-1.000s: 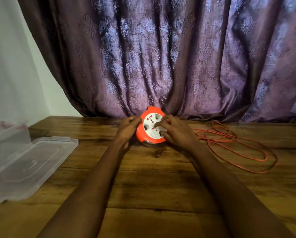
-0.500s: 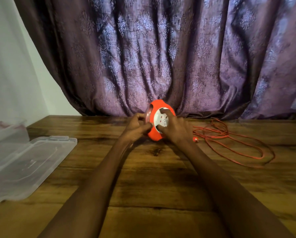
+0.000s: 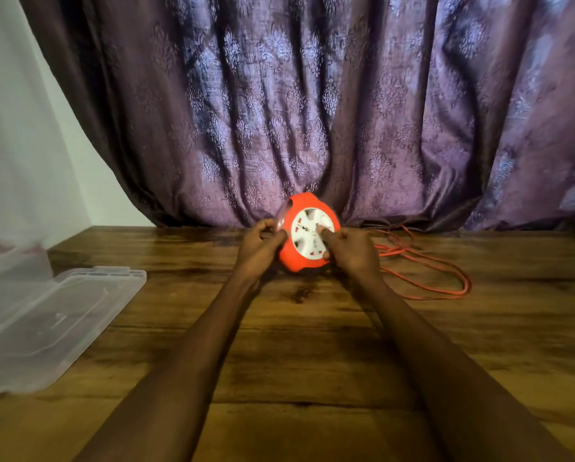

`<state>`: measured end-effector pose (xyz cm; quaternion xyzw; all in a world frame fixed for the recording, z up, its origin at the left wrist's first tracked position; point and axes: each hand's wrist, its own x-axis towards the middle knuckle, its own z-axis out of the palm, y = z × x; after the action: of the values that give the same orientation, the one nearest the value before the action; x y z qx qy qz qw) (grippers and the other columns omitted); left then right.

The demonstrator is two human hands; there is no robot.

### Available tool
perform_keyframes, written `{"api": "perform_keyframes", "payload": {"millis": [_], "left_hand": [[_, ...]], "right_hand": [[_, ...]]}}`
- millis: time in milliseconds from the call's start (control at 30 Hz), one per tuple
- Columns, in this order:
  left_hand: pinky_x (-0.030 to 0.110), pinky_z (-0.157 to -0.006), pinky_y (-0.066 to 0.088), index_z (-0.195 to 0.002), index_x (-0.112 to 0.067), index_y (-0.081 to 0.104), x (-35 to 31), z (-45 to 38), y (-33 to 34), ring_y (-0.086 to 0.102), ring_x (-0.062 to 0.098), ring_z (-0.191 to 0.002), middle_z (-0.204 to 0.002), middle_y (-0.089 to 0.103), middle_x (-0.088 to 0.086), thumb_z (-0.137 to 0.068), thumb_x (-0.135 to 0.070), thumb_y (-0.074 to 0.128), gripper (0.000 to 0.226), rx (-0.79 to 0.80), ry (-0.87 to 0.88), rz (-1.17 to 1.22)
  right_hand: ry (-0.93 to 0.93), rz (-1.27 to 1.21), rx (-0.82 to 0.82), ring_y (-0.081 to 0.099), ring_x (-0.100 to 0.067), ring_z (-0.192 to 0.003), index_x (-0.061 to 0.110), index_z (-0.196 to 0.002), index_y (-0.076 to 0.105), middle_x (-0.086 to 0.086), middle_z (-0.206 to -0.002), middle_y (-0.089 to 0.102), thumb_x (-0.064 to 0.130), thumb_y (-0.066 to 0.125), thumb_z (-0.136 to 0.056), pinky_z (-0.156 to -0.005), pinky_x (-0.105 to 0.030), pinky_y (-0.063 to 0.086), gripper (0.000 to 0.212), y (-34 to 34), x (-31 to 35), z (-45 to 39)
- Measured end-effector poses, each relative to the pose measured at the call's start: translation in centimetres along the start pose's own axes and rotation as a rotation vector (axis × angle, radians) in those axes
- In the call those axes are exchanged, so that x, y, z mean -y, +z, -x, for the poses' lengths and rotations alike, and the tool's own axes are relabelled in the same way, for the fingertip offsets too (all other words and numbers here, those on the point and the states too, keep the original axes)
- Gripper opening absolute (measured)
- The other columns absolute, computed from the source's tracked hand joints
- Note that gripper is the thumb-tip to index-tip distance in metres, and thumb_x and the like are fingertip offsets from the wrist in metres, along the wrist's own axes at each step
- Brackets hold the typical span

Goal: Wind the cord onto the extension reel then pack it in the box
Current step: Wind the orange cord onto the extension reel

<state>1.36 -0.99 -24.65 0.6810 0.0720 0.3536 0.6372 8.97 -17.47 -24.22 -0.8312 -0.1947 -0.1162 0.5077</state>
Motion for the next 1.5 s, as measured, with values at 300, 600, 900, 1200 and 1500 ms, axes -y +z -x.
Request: {"api": "perform_keyframes", "payload": {"millis": [300, 600, 900, 1200, 1500], "left_hand": [[0.035, -0.065, 0.053, -0.075, -0.013, 0.075, -0.8, -1.2, -3.4, 0.060, 0.022, -0.062, -0.070, 0.071, 0.013, -0.069, -0.019, 0.066, 0.013, 0.018, -0.248, 0.156], [0.032, -0.064, 0.044, -0.078, -0.020, 0.075, -0.6, -0.8, -3.9, 0.055, 0.021, -0.063, -0.070, 0.068, 0.009, -0.076, -0.025, 0.068, 0.009, 0.133, -0.215, 0.108], [0.027, -0.063, 0.056, -0.103, -0.022, 0.056, -0.3, 1.4, 0.8, 0.065, 0.006, -0.070, -0.086, 0.070, 0.002, -0.075, -0.015, 0.072, 0.032, 0.137, -0.016, 0.079], [0.054, -0.084, 0.053, -0.105, -0.023, 0.057, -0.3, 2.2, 2.2, 0.060, 0.029, -0.092, -0.101, 0.065, 0.011, -0.079, -0.010, 0.070, 0.032, 0.101, -0.027, 0.120], [0.060, -0.083, 0.053, -0.085, -0.016, 0.074, -1.5, -0.5, -2.2, 0.061, 0.031, -0.083, -0.089, 0.070, 0.021, -0.065, -0.030, 0.069, 0.025, -0.089, -0.207, 0.204]], "right_hand": [[-0.906, 0.616, 0.201, 0.054, -0.024, -0.112, 0.045, -0.128, 0.055, 0.003, -0.141, 0.047, 0.033, 0.055, -0.090, -0.089, -0.040, 0.049, 0.040, -0.3, 0.8, 0.4], [-0.862, 0.950, 0.147, 0.056, -0.030, -0.114, 0.055, -0.140, 0.039, -0.004, -0.137, 0.057, 0.041, 0.057, -0.088, -0.089, -0.044, 0.039, 0.057, 0.1, 2.5, 0.8], [0.066, 0.184, -0.044, 0.067, -0.035, -0.105, 0.033, -0.122, 0.059, -0.014, -0.113, 0.071, 0.065, 0.069, -0.069, -0.088, -0.041, 0.053, 0.063, -0.1, 3.3, 1.2], [0.446, -0.639, 0.048, 0.033, -0.009, -0.026, 0.003, -0.092, 0.064, -0.014, -0.063, 0.073, 0.053, 0.073, -0.082, -0.036, -0.019, 0.038, 0.051, 0.0, 2.2, -0.1], [-0.677, 0.469, 0.020, 0.062, -0.026, -0.100, 0.029, -0.111, 0.068, 0.001, -0.113, 0.060, 0.035, 0.062, -0.092, -0.075, -0.036, 0.050, 0.021, -1.6, 2.2, 0.3]]}}
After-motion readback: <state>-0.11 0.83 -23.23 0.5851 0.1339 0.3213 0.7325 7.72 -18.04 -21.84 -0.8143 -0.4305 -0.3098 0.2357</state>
